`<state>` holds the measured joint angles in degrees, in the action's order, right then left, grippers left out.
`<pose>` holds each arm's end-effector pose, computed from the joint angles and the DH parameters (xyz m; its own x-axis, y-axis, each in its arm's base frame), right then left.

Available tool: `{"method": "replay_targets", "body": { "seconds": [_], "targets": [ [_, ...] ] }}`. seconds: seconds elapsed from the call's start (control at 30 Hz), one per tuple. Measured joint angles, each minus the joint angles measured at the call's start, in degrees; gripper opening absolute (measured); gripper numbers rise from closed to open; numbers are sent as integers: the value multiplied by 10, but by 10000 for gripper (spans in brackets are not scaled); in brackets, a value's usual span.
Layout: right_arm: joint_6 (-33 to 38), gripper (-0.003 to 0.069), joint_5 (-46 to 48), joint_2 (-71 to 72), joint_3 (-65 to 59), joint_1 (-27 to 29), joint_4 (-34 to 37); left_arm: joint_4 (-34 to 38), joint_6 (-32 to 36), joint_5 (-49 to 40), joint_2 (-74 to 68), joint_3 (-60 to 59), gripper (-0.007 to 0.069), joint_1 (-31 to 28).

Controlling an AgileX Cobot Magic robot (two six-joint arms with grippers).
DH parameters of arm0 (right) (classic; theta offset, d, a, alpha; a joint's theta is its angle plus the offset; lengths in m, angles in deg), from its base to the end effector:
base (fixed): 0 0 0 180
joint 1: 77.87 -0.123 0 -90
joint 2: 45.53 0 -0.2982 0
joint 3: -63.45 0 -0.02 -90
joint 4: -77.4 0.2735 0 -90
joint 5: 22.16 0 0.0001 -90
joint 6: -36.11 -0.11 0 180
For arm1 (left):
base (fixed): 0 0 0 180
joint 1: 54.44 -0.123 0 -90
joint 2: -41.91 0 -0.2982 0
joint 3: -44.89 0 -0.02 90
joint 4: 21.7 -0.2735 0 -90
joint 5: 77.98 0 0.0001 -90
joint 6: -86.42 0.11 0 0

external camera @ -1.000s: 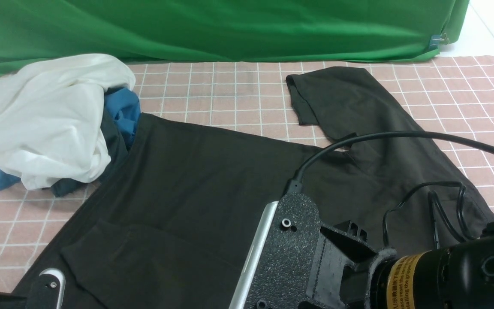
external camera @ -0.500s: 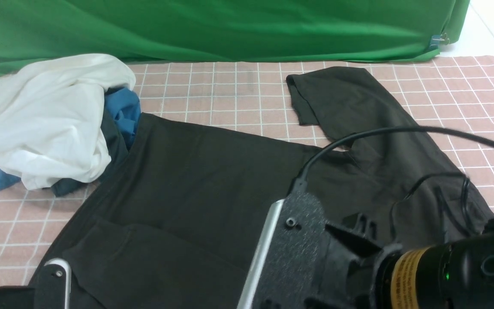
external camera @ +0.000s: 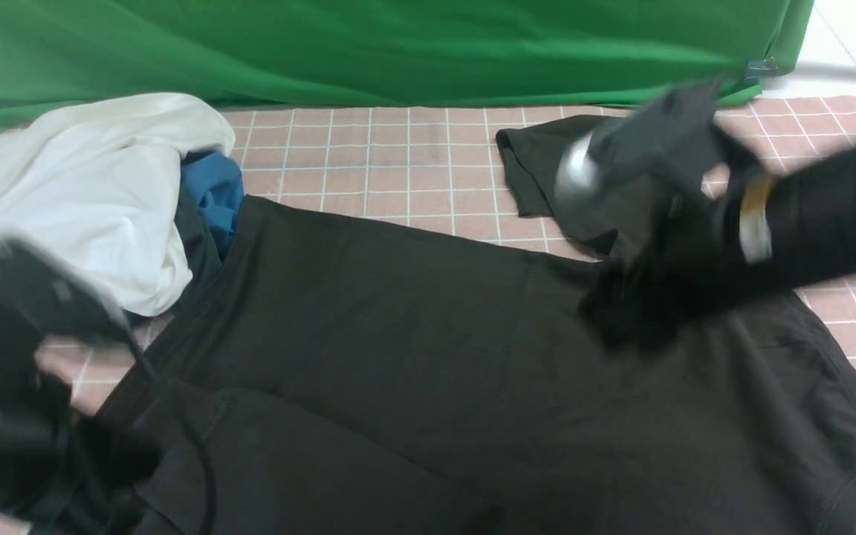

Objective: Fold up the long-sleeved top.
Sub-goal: Use your right arm to clamp the cuff farthest to him

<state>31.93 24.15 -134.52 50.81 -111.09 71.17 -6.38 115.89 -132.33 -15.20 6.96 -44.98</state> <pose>0.2767 0.1709 0.2928 -0.7065 -0.4654 -0.5332 -0.5128 0.8558 -0.0676 0.1623 -0.0510 0.2777 -0.6929 0.4606 -0.5548 0.5473 0.8369 0.0112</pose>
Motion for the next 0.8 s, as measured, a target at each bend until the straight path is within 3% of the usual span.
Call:
{"method": "replay_targets", "body": {
  "seconds": [0.03,0.1,0.23,0.37,0.8],
  "targets": [
    [22,547,7,-28,33,39,22,37,6,17,13,4,51,0],
    [55,547,26,-74,86,92,49,72,11,27,20,6,22,0],
    [78,547,38,-175,199,183,71,92,48,34,21,6,18,0],
    [97,547,41,-285,319,239,94,112,67,71,21,6,18,0],
    [113,548,31,-610,726,288,107,128,98,97,21,6,18,0]
  ]
}}
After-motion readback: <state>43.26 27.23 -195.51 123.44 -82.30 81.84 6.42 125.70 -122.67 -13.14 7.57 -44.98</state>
